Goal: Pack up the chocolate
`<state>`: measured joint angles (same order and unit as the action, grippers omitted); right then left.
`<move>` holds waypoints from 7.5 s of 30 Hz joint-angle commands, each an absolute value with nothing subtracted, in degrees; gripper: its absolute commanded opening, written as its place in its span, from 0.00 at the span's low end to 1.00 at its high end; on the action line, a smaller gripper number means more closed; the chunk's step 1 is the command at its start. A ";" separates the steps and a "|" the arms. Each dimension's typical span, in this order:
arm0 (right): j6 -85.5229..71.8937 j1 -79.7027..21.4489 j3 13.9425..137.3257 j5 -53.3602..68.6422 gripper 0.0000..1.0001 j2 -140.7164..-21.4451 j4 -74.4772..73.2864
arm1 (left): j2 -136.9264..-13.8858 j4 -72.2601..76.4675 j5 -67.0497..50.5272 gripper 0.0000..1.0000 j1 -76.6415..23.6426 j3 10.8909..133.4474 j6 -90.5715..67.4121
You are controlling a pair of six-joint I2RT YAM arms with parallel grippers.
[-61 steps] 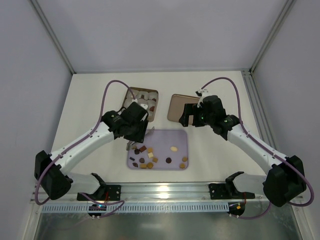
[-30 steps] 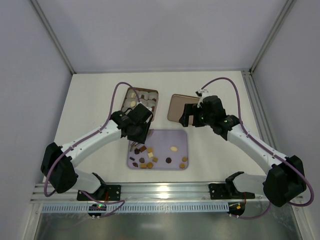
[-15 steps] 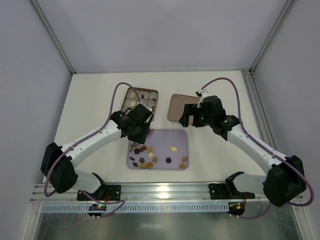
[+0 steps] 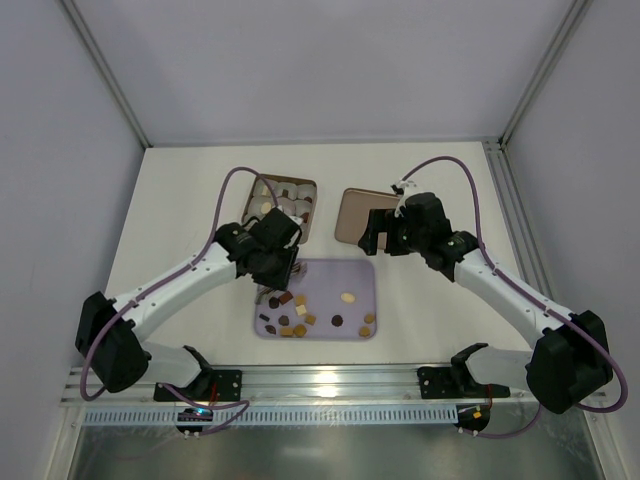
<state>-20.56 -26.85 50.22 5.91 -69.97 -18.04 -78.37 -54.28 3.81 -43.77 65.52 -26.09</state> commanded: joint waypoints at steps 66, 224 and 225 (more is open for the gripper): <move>-20.57 -26.98 49.40 5.19 1.00 -68.03 -16.00 | -81.92 -53.96 2.38 0.31 -43.86 70.14 -21.53; -20.48 -26.90 48.43 4.83 1.00 -65.83 -16.52 | -81.83 -54.84 3.34 0.26 -46.14 72.77 -22.94; -20.48 -26.89 48.34 4.83 1.00 -65.83 -16.61 | -81.65 -55.02 3.43 0.25 -46.14 73.03 -22.94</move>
<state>-20.86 -26.85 48.07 5.30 -67.72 -18.04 -83.18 -55.02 2.37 -45.80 70.13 -23.49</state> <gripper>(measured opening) 0.996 0.302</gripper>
